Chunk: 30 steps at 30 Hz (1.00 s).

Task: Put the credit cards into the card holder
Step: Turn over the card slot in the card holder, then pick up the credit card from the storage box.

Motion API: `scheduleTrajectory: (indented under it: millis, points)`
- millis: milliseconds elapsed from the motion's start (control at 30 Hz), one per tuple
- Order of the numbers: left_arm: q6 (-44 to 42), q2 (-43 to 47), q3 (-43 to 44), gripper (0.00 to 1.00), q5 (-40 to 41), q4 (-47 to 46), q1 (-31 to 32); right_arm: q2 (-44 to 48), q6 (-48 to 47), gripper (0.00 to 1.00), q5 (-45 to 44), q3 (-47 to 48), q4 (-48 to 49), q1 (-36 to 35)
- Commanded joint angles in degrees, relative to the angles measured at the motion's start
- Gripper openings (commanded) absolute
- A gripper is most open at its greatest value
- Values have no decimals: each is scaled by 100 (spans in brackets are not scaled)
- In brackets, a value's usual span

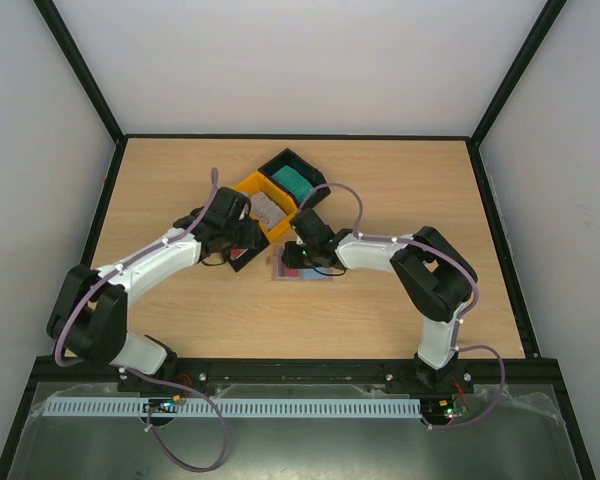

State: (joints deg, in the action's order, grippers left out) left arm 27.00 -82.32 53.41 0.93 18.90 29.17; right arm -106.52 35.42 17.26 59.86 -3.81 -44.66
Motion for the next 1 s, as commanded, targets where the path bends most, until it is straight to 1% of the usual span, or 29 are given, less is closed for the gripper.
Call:
scheduleTrajectory:
  millis: [0,133,200,367,467,533,633,733,967]
  points:
    - [-268,-239,268,59,100,334,-43,75,76,24,-60,30,-158,11]
    - [-521,-330,302,59,125,455,-43,386,74,25,-62,-58,21,111]
    - [-605,-394,331,58,154,522,-43,542,222,25,-71,-136,102,177]
    - [-805,-648,410,51,66,642,-43,753,257,26,-126,-244,144,268]
    - [-881,-756,424,49,-55,642,-43,751,274,26,-109,-271,145,269]
    - [-881,-824,428,50,-176,643,-50,743,290,26,-100,-289,158,275]
    - [-902,-913,434,55,-426,610,-52,747,320,26,-98,-325,173,275]
    - [-958,-1058,438,57,-475,598,-52,742,327,26,-99,-347,174,272]
    - [-1042,-1476,616,57,-441,619,-52,751,339,26,-127,-389,149,277]
